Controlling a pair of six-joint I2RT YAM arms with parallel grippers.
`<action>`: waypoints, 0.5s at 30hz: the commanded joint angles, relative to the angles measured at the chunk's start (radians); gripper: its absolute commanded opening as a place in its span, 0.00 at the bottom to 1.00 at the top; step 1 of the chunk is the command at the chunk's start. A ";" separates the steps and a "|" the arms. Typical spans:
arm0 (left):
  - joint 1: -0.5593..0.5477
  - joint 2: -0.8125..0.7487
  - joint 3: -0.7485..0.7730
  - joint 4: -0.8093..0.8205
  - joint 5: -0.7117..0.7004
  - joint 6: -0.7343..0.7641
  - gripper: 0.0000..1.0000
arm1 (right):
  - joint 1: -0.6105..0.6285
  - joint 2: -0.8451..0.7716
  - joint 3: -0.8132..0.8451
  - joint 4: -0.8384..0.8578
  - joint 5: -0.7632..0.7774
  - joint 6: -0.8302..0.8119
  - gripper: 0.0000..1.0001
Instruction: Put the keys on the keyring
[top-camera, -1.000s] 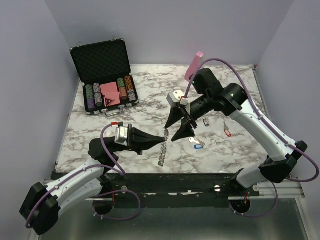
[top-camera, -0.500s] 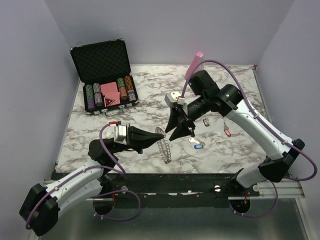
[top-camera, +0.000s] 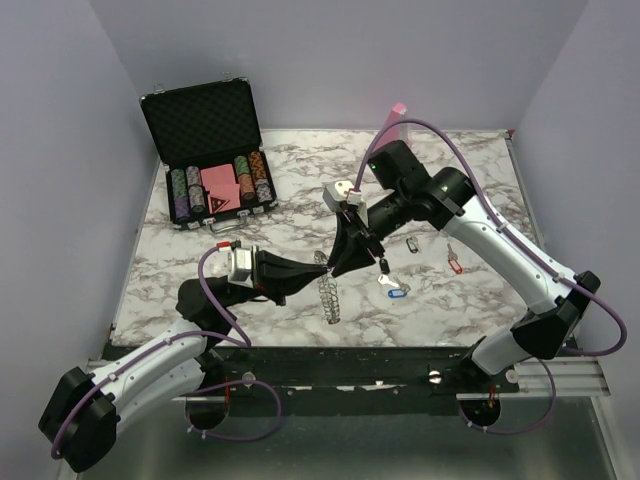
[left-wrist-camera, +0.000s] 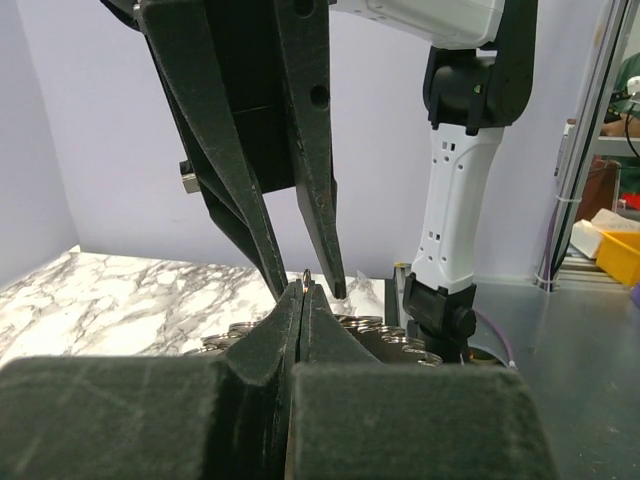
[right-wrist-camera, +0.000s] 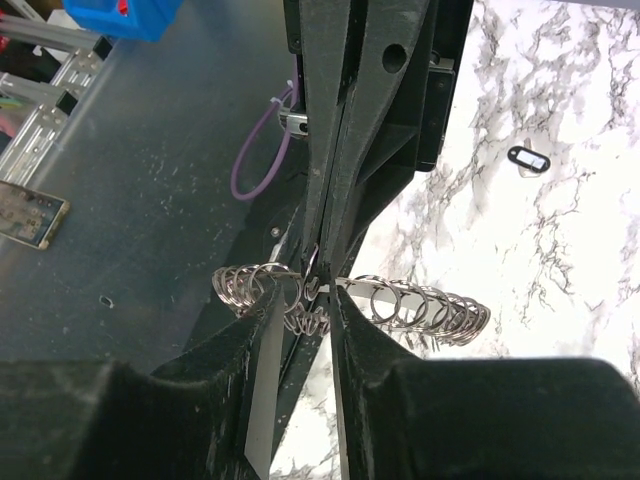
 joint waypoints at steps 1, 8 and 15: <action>0.005 -0.005 -0.004 0.026 -0.047 0.007 0.00 | 0.000 0.009 -0.009 0.018 -0.028 0.016 0.31; 0.005 -0.006 -0.002 0.017 -0.058 0.010 0.00 | 0.001 0.016 -0.008 0.021 -0.026 0.020 0.16; 0.005 -0.011 -0.002 -0.020 -0.058 0.018 0.00 | 0.000 0.019 -0.003 0.027 -0.002 0.028 0.01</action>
